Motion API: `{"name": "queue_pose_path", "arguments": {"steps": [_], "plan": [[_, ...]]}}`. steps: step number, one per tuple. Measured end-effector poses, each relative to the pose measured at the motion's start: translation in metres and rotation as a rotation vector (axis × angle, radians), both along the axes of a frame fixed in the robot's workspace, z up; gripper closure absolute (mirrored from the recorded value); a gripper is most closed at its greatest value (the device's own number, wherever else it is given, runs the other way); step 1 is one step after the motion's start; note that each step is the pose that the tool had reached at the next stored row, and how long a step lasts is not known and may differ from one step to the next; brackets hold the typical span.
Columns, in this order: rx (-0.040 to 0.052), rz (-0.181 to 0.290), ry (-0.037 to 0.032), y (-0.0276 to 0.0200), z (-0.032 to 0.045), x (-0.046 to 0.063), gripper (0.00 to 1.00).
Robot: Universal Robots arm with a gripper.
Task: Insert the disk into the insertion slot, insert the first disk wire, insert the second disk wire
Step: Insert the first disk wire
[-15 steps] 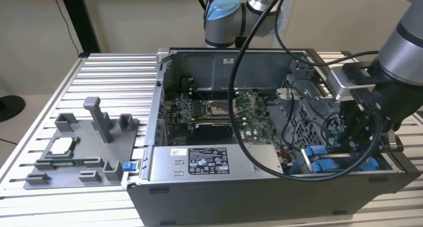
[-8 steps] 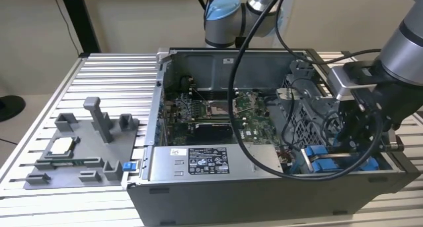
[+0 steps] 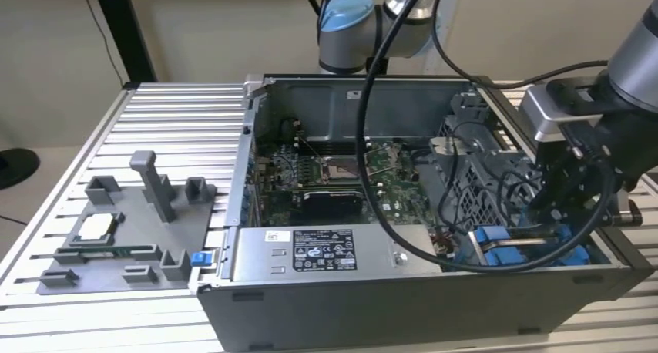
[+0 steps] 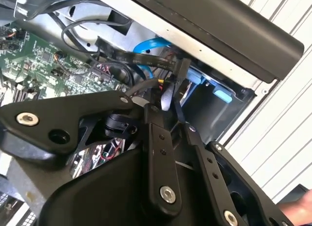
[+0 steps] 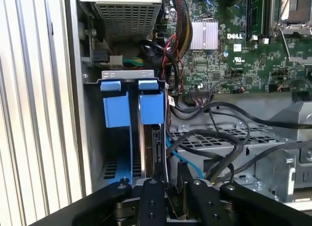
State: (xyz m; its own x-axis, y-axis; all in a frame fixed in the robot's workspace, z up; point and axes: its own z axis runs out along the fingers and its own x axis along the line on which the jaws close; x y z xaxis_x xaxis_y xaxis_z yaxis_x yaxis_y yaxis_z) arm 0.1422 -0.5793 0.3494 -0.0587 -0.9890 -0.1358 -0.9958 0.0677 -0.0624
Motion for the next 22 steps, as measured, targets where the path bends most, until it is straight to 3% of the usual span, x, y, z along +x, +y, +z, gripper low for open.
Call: {"name": "queue_pose_path", "arguments": {"steps": [5, 8, 12, 15, 18, 22], "plan": [[0.0138, 0.000, 0.0003, -0.0013, 0.0058, -0.001, 1.00], [0.0190, 0.000, 0.0003, -0.0018, 0.0163, -0.003, 1.00], [0.0199, 0.000, 0.0002, -0.0018, 0.0346, -0.005, 1.00], [0.0199, 0.000, 0.0002, -0.0018, 0.0433, -0.010, 1.00], [0.0196, 0.000, 0.0002, -0.0019, 0.0456, -0.016, 1.00], [0.0094, 0.001, 0.0011, -0.0024, 0.0457, -0.020, 1.00]]}}
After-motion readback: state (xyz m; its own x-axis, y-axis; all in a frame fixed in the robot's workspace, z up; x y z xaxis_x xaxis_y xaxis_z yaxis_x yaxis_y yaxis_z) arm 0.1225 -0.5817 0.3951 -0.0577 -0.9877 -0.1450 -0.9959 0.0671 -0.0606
